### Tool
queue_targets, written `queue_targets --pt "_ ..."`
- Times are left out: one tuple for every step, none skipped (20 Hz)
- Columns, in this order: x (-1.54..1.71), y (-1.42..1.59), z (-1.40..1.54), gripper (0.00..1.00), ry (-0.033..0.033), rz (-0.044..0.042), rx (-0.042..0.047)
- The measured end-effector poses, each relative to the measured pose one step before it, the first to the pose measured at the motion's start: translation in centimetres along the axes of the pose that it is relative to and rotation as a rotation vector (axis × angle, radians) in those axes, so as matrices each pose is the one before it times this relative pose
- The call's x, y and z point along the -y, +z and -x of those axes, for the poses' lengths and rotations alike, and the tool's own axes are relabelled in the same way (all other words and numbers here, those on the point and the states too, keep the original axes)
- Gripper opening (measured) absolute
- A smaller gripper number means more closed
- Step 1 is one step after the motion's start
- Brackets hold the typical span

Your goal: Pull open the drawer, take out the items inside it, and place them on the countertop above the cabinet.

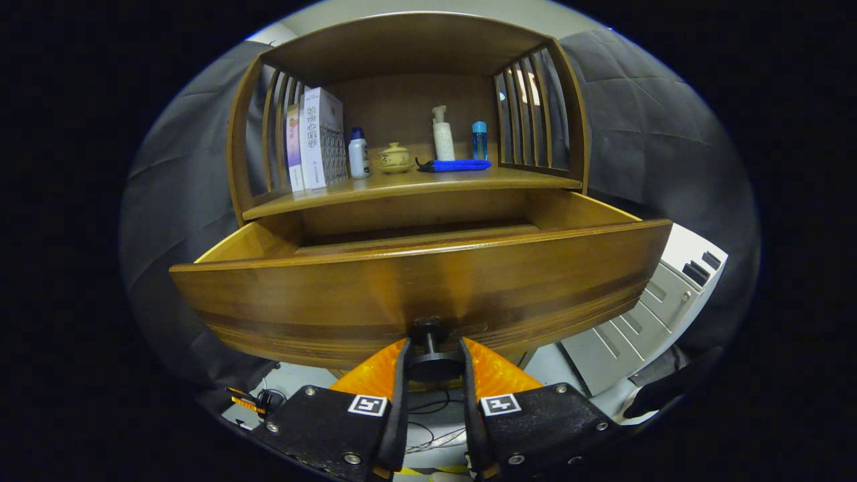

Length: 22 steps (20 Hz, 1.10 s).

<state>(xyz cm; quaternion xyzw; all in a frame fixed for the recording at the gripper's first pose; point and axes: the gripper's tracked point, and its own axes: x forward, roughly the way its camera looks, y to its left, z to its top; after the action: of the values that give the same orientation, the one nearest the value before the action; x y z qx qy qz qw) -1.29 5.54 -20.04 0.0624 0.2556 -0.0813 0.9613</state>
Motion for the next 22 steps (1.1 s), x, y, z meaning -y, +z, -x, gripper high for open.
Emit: queue_targets --pt "-0.084 -0.088 0.186 0.37 0.00073 -0.00029 0.00035" --pt "0.002 -0.167 0.174 0.37 -0.00016 0.00588 -0.00480" --pt "0.063 -0.150 0.332 0.37 0.00214 0.00254 -0.00399" --pt "0.040 -0.212 0.358 0.37 0.00260 0.00090 -0.00726" --pt "0.083 -0.338 0.514 0.37 0.00121 -0.00002 -0.00445" --pt "0.001 -0.193 0.405 0.37 -0.00054 -0.00133 -0.00021" --pt "0.014 -0.165 0.320 0.36 -0.00168 -0.00090 0.00676" --pt "-0.048 0.028 0.087 0.37 0.00247 -0.00166 0.01000" --pt "-0.032 -0.057 -0.006 0.37 0.00520 -0.00333 0.00644" --pt "-0.042 0.016 -0.009 0.39 0.00771 -0.00373 0.00215" --pt "-0.020 -0.045 0.054 0.42 0.00666 -0.00848 0.00123" --pt "0.280 -0.042 0.144 0.45 -0.00531 -0.00718 -0.00789" --pt "0.119 -0.082 0.232 0.50 0.00136 -0.00841 -0.00431" --pt "0.274 0.371 0.221 0.53 -0.00694 -0.00414 0.00690" --pt "0.299 0.539 0.455 0.61 -0.00581 -0.00434 0.01454" --pt "0.338 0.689 0.134 0.70 -0.00845 -0.00203 0.01580" --pt "0.160 0.274 0.245 0.79 -0.00558 0.00437 0.00646" --pt "0.241 0.526 0.265 0.84 -0.00824 0.01201 0.00767" --pt "0.229 0.629 0.279 0.89 -0.01176 0.01814 0.01260" --pt "0.266 0.777 0.237 0.89 -0.01400 0.02178 0.01242" --pt "0.186 0.876 0.269 0.90 -0.01030 0.02140 0.01967" --pt "0.084 1.071 0.365 0.90 -0.00179 0.02331 0.02421"
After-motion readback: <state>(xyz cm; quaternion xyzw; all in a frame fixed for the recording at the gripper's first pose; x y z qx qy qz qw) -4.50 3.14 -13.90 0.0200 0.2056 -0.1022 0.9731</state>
